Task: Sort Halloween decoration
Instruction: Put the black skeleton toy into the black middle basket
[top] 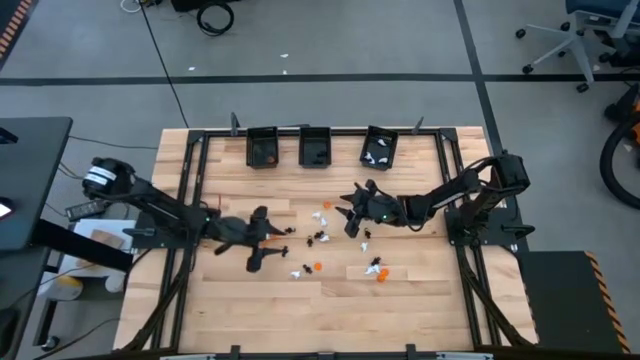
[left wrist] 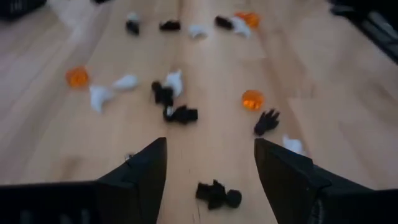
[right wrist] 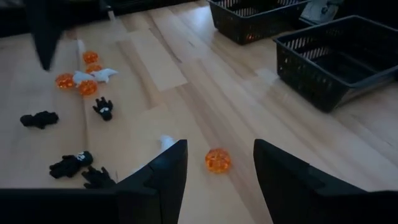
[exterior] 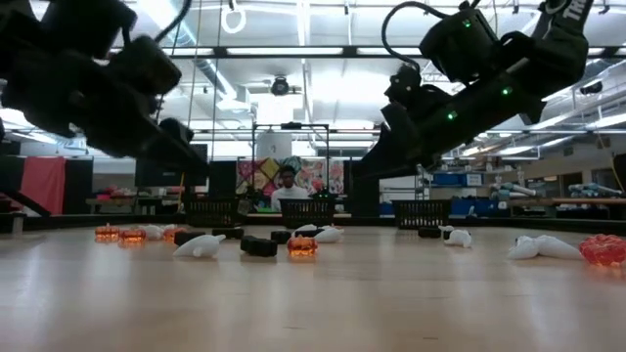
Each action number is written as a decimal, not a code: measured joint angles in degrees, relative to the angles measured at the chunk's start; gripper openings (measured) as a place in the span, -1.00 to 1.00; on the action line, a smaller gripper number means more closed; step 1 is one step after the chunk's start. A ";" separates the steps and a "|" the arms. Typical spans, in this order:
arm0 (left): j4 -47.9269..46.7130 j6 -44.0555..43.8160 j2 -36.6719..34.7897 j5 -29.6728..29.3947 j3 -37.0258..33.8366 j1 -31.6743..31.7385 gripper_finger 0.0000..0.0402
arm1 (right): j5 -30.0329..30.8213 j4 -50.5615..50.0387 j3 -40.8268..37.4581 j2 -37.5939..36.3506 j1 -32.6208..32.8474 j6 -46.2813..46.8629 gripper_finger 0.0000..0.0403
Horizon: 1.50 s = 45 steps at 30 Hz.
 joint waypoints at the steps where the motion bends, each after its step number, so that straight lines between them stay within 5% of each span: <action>1: 0.55 -1.73 1.33 -0.89 0.00 -0.52 0.11 | -0.97 0.19 0.00 0.00 -0.09 -0.02 -0.06; 12: 0.97 -10.48 11.62 -16.48 1.60 -7.01 0.08 | -2.06 0.49 0.00 0.00 1.13 -1.66 -0.06; 21: -0.36 -12.02 21.91 -17.32 8.86 -9.33 0.08 | -2.66 0.42 0.00 0.04 1.76 -1.70 -0.06; 31: -2.66 -19.29 22.12 -18.48 8.11 -10.97 0.05 | -2.19 0.44 0.00 0.07 3.01 -2.60 -0.06; 45: -6.21 -21.54 22.06 -20.81 7.93 -12.20 -0.80 | -2.03 0.38 0.00 0.07 3.02 -2.12 -0.06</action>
